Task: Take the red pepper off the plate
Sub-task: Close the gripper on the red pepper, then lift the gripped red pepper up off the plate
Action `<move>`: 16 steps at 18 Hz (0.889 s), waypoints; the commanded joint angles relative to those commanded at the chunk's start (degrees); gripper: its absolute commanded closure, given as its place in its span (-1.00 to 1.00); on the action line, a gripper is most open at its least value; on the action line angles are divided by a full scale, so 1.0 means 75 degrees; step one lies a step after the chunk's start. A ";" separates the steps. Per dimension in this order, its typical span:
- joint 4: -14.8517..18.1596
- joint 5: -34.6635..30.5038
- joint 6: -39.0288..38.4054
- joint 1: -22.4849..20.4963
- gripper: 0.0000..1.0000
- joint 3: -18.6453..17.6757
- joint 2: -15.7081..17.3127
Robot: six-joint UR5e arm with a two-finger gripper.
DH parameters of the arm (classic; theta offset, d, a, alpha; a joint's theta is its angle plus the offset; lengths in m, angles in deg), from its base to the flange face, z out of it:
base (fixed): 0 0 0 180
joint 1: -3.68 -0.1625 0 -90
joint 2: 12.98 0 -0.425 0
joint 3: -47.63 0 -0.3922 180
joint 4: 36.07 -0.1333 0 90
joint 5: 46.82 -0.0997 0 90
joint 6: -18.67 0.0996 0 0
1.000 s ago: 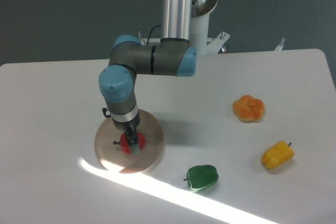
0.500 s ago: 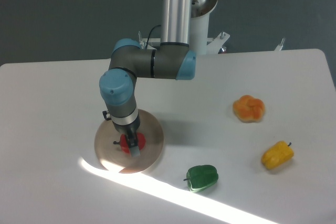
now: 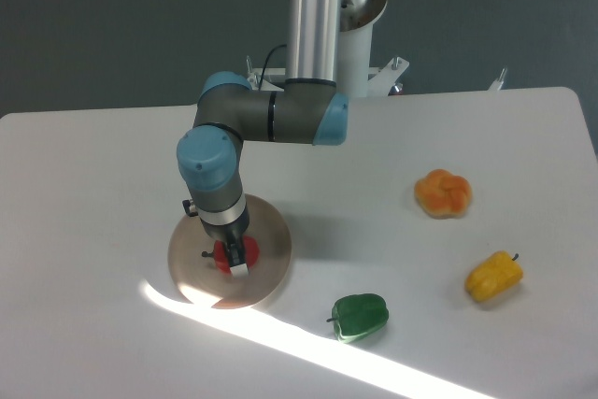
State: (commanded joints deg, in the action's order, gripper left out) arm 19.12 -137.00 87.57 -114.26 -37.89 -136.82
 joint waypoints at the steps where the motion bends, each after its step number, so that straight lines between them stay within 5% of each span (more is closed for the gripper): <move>1: 0.0000 0.0000 0.0012 0.0000 -0.27 0.0035 0.0000; 8: 0.0070 0.0012 0.0174 -0.0082 -0.21 0.0163 0.0140; 10: 0.0234 0.0000 0.0607 -0.0478 -0.21 0.0351 0.0374; 16: 0.1814 -0.0012 0.2153 -0.1755 -0.21 0.1369 0.0574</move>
State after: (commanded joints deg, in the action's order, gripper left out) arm 32.73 -137.08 103.72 -127.43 -27.62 -132.51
